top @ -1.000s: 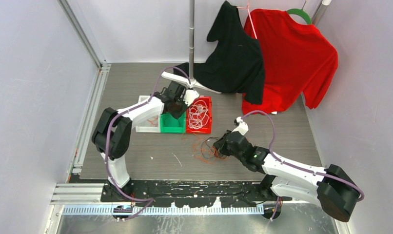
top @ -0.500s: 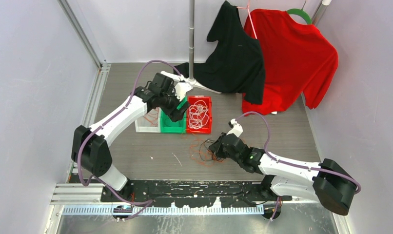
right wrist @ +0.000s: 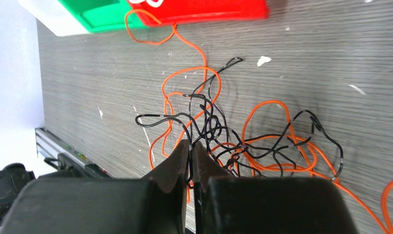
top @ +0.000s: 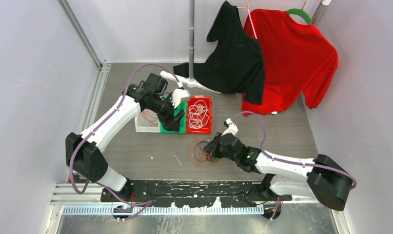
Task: Untangle the cables
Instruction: Untie the cable.
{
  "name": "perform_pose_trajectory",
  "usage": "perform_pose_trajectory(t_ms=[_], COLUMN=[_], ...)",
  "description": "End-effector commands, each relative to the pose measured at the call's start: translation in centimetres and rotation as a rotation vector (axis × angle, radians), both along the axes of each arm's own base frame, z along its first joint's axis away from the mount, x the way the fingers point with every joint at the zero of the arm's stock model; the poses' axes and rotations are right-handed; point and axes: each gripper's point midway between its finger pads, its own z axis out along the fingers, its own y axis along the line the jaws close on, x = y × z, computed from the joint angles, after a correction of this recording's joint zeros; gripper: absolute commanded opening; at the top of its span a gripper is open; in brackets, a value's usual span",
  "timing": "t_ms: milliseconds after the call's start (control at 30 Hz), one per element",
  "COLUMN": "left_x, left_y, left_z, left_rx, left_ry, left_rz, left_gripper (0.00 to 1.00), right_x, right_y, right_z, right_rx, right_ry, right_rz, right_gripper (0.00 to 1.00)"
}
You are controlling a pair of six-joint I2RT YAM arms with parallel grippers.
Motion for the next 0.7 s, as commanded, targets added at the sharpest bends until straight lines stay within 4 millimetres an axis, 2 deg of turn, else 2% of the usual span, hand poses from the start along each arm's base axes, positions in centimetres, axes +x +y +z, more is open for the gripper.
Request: perform_pose_trajectory(t_ms=[0, 133, 367, 500, 567, 667], left_x=[-6.9, -8.0, -9.2, -8.7, -7.5, -6.4], left_y=[0.3, 0.1, -1.5, -2.1, -2.2, -2.5], left_z=[-0.3, -1.5, -1.1, -2.0, -3.0, -3.1], left_rx=[-0.052, -0.059, -0.144, -0.16, -0.146, -0.159], left_ry=[0.137, 0.155, 0.207, 0.242, 0.22, 0.191], left_rz=[-0.187, -0.221, -0.233, -0.16, -0.074, -0.036], left_gripper=[0.77, 0.75, 0.74, 0.74, 0.73, 0.72], right_x=[0.2, -0.6, -1.0, -1.0, -1.2, -1.4], right_y=[4.6, 7.7, 10.1, 10.8, 11.0, 11.1], right_z=[4.1, 5.5, 6.8, 6.9, 7.1, 7.1], right_rx=[0.163, 0.234, 0.233, 0.227, 0.234, 0.23], right_ry=[-0.071, -0.075, -0.107, -0.127, -0.144, -0.158], right_rz=[0.136, 0.272, 0.387, 0.404, 0.413, 0.427], right_gripper=[0.11, 0.11, 0.11, 0.11, 0.11, 0.11])
